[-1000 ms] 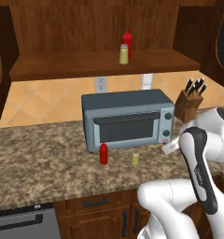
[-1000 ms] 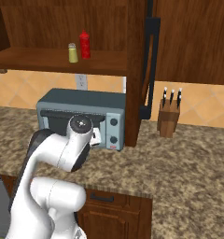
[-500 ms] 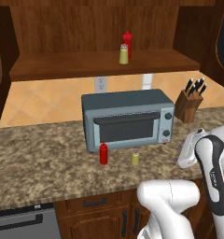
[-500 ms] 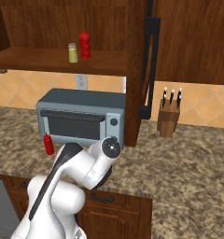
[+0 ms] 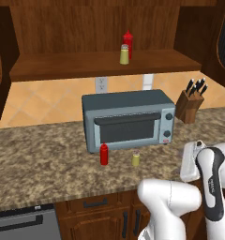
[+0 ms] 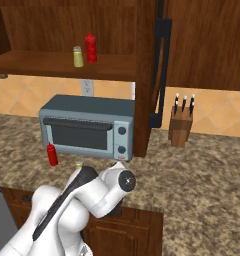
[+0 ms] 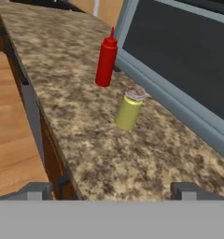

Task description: Put the shaker and condiment bottle from the counter next to their counterparts in the cabinet.

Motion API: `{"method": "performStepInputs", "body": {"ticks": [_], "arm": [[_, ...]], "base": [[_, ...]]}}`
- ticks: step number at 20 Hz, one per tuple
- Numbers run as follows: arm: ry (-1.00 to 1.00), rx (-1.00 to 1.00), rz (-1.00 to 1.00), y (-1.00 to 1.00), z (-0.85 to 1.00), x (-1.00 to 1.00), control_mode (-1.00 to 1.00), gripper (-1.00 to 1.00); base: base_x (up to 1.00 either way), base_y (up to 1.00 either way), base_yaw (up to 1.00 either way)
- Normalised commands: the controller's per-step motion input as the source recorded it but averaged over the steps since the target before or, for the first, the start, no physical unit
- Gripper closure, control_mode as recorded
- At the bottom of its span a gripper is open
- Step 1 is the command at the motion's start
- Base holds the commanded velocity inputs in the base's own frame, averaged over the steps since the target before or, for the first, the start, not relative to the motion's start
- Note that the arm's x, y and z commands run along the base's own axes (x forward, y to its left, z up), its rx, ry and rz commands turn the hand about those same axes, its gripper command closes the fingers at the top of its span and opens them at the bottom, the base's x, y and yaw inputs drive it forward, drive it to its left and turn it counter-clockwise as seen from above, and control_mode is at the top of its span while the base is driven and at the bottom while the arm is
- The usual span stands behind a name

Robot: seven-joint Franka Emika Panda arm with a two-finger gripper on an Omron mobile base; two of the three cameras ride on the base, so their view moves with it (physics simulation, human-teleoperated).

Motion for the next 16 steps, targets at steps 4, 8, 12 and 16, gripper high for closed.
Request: {"method": "performStepInputs", "body": {"ticks": [4, 8, 12, 16], "arm": [[0.11, -0.01, 0.04, 0.13, 0.00, 0.19, -1.00, -1.00], [0.02, 0.00, 0.01, 0.00, 0.00, 0.05, -1.00, -1.00], [0.00, 0.04, 0.00, 0.03, 0.00, 0.29, -1.00, -1.00], [-0.01, 0.13, 0.01, 0.00, 0.00, 0.26, -1.00, -1.00]], "base": [[0.00, 0.00, 0.00], [0.00, 0.00, 0.00], [0.00, 0.00, 0.00], [0.00, 0.00, 0.00]]}}
